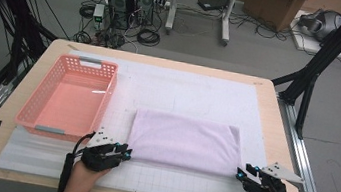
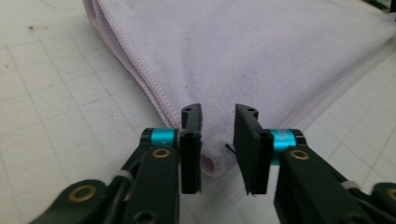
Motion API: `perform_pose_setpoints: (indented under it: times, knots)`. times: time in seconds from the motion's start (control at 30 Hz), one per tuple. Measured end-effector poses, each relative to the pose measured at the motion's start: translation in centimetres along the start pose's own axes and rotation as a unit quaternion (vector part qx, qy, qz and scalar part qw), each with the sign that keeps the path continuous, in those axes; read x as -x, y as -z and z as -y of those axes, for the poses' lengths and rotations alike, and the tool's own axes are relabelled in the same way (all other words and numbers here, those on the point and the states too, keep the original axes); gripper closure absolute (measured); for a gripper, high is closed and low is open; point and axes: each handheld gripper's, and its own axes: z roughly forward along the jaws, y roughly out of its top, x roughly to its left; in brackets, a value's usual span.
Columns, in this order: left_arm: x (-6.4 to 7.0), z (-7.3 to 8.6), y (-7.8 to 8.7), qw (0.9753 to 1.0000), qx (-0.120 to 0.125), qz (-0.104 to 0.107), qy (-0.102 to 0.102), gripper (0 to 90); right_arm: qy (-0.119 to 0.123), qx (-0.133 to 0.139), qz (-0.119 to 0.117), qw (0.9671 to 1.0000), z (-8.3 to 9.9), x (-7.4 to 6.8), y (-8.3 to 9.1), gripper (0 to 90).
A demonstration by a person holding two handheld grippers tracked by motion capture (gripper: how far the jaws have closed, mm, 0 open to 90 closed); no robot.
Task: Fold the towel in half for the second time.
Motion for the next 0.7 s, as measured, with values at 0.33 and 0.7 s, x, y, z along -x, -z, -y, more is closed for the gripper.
perform_pose_setpoints:
  times: [0.33, 0.7]
  knots:
    - [0.2, -0.7, 1.4, 0.998, 0.062, 0.013, -0.005, 38.5, 0.003, 0.034, 0.012, 0.9993, -0.1, -1.5, 1.4, 40.1]
    - [0.4, -0.6, 1.4, 0.9978, 0.065, 0.009, -0.003, 35.5, 0.009, 0.034, 0.001, 0.9994, -0.4, -1.8, 0.7, 39.3]
